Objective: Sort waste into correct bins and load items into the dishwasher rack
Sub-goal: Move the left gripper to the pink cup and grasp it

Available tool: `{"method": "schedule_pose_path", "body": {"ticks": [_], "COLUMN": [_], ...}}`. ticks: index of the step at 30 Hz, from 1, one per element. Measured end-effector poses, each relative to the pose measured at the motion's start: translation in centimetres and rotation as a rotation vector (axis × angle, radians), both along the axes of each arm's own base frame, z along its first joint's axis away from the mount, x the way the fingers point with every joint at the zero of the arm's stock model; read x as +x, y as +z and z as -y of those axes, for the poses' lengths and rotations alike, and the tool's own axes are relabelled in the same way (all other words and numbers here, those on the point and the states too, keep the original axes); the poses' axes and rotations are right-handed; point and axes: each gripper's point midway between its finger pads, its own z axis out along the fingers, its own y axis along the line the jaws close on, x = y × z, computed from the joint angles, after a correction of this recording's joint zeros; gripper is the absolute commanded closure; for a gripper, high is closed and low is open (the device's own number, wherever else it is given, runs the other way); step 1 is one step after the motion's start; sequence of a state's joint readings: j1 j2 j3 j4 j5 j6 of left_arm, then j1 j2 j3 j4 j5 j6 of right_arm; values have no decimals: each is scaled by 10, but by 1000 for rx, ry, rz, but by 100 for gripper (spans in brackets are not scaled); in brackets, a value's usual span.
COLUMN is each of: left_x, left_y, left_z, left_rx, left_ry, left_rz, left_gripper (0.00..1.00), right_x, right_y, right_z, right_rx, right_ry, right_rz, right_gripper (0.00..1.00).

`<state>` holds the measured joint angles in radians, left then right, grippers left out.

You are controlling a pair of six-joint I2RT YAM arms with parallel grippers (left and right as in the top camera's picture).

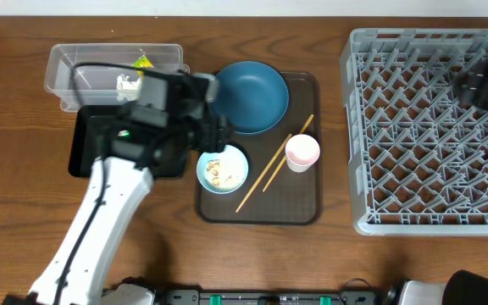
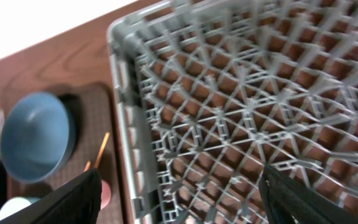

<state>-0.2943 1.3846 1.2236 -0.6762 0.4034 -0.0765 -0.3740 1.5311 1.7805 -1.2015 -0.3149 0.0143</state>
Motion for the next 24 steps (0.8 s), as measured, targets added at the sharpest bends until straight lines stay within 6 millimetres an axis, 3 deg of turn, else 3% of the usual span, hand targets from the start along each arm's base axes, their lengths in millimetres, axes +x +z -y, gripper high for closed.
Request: {"method": "schedule_pose_path", "body": {"ticks": [6,14,19,24], "left_x": [18,20,20,15], "left_y": [-35,-95,-118,-137], "left_z": [54,112,129,133], "left_rx": [-2,27,44,67], "left_ry": [-80,-181,-208,-214], "left_rz": [-10,-50,-56,-97], "left_gripper": [33,33,34,49], "right_x": [5,6,6,6], "right_y": [-3,-4,-4,-4], "right_z": [-26,-30,-30,-30], "right_rx": [-43,-60,-63,-62], "right_ry": [65,73,72,71], "right_rz": [-17,-23,-24,-24], "right_gripper": [20,20,20,20]}}
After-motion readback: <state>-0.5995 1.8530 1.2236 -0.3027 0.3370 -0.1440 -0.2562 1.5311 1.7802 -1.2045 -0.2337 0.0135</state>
